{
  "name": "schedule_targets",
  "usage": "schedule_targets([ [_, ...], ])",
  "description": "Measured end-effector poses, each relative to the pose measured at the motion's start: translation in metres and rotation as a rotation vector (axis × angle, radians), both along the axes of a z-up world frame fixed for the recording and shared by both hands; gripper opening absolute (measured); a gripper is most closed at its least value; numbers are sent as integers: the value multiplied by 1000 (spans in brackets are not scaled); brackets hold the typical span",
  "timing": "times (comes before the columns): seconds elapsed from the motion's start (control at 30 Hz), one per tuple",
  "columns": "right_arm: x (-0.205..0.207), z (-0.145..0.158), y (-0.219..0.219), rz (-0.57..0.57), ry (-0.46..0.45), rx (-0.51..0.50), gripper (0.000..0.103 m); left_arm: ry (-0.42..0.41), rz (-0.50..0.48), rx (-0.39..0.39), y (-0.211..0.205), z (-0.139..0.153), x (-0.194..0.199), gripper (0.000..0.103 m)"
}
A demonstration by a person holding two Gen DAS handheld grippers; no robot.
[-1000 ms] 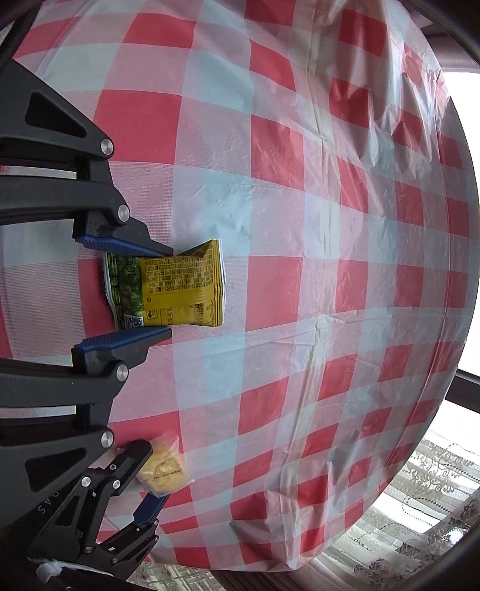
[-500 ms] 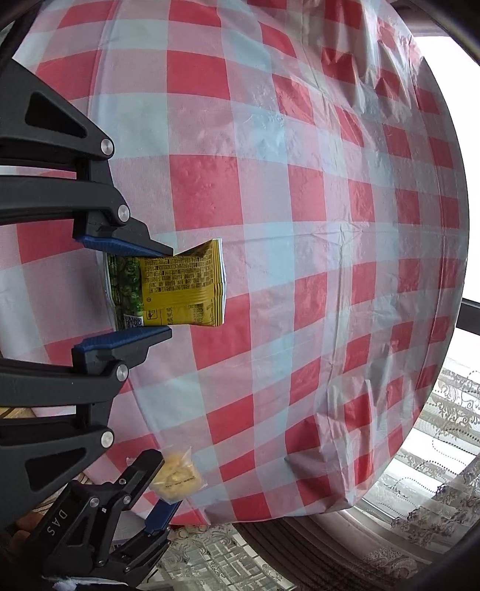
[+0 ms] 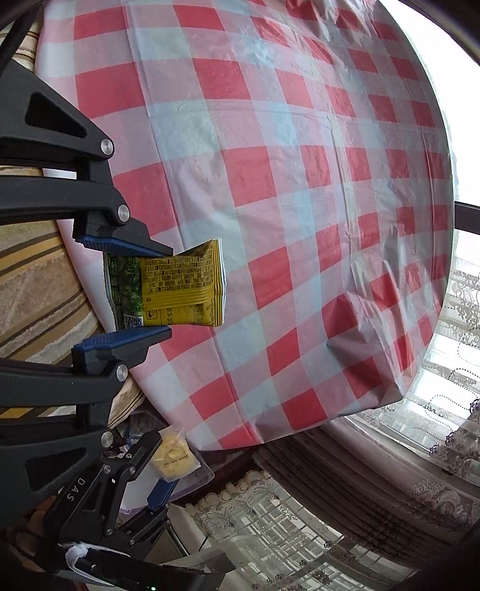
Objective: Organize snacks
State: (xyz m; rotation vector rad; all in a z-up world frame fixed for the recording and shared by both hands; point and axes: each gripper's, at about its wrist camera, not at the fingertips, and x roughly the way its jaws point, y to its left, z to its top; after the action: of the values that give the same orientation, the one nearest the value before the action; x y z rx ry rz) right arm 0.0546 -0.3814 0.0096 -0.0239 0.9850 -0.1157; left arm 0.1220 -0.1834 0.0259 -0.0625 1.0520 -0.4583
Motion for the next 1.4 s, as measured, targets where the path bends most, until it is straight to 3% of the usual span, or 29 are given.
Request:
schedule_targets([
  [0.47,-62,-4,-79,-204,5,4,63,87,-227,-42,-99,-5,-53,37],
  [0.87,-85,-9,-118,-320,5,18,65,166,-319,-25,-154,-24,-75,39],
  [1.03,-89,-9,-123,-353,12,8,73,205,-326,-32,-157,-29,-76,59],
  [1.27,-103,-1,-117,-395,25,28,78,198,-255,-89,-129,-20,-87,60],
  [1.4,-114,7,-114,-416,22,28,80,188,-235,-127,-119,-14,-97,70],
])
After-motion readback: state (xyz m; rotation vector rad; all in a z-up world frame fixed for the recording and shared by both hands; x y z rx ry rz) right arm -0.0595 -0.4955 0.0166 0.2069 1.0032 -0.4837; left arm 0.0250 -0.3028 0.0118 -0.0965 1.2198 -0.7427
